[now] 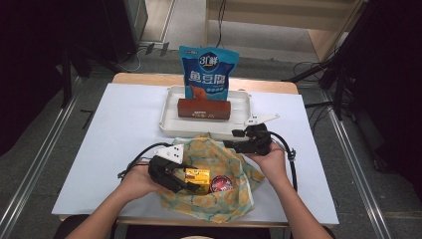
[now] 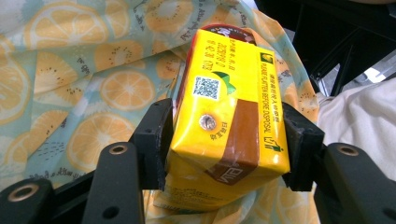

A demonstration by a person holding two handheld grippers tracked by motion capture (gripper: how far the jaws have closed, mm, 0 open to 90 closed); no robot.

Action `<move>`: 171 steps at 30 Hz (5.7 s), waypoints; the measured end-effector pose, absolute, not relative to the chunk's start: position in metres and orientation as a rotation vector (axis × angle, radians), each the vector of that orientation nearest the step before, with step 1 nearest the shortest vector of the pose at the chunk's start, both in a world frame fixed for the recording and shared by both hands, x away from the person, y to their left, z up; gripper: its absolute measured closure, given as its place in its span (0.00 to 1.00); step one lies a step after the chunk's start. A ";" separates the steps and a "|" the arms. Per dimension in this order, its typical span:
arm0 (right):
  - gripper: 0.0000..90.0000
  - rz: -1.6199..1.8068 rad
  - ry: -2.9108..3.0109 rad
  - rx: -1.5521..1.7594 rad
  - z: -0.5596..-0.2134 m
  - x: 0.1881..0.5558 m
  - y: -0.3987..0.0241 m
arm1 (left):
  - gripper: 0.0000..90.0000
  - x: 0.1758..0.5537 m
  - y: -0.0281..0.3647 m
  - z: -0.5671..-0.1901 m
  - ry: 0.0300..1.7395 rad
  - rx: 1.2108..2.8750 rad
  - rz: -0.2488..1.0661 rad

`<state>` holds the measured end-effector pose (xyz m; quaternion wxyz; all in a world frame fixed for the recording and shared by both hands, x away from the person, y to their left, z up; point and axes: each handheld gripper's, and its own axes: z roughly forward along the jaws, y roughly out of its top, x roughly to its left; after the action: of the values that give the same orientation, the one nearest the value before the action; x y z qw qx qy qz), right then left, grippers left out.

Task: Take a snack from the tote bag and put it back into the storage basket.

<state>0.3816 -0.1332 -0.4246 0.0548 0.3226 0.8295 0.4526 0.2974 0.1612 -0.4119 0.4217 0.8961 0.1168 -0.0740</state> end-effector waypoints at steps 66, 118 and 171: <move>0.45 1.375 2.512 0.923 -0.421 0.377 -0.133 | 0.56 0.302 0.197 -0.345 0.506 2.163 -0.035; 0.45 1.368 2.517 0.898 -0.418 0.377 -0.128 | 0.57 0.334 0.238 -0.303 0.649 2.070 0.051; 0.45 1.377 2.558 0.947 -0.417 0.370 -0.127 | 0.57 0.417 0.243 -0.311 0.714 2.038 0.112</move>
<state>0.3704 -0.1265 -0.4173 0.0432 0.3098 0.8363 0.4503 0.4173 0.2426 -0.3111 0.4702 0.8318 0.2914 0.0455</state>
